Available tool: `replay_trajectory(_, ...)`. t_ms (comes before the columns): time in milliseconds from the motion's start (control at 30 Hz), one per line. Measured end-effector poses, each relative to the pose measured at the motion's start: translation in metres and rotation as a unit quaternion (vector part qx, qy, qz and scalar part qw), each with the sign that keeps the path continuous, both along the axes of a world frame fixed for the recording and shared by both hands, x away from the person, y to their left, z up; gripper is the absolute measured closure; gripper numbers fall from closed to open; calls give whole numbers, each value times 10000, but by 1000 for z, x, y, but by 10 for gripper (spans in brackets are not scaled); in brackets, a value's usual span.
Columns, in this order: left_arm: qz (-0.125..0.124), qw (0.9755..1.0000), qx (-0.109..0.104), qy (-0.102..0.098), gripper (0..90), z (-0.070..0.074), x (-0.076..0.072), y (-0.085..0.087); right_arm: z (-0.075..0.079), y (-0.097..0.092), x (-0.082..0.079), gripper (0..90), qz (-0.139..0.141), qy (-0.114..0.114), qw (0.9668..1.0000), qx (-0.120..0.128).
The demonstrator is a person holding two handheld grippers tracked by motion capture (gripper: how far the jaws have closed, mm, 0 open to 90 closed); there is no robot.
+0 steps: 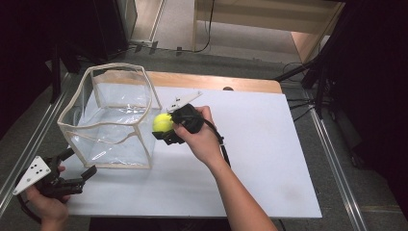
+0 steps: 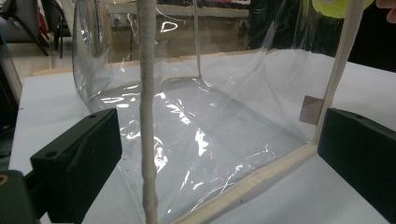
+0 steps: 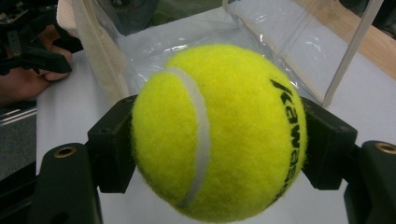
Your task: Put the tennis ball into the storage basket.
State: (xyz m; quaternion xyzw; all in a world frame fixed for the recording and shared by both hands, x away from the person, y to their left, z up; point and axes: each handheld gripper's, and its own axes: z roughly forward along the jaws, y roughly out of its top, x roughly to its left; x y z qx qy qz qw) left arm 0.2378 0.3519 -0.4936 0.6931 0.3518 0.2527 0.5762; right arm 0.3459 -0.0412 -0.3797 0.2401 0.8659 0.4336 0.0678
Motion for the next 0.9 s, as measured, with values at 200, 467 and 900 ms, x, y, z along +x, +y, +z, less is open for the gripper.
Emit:
replay_trajectory(200,-1,10000,1,-1,1,0,0,0,7,1,1,239,13,-50,10000,20)
replay_trajectory(467,0,10000,-4,-2,1,0,0,0,16,1,2,239,-19,-68,10000,69)
replay_trajectory(900,-3,10000,2,-6,1,0,0,0,28,0,4,239,-22,-132,9999,104)
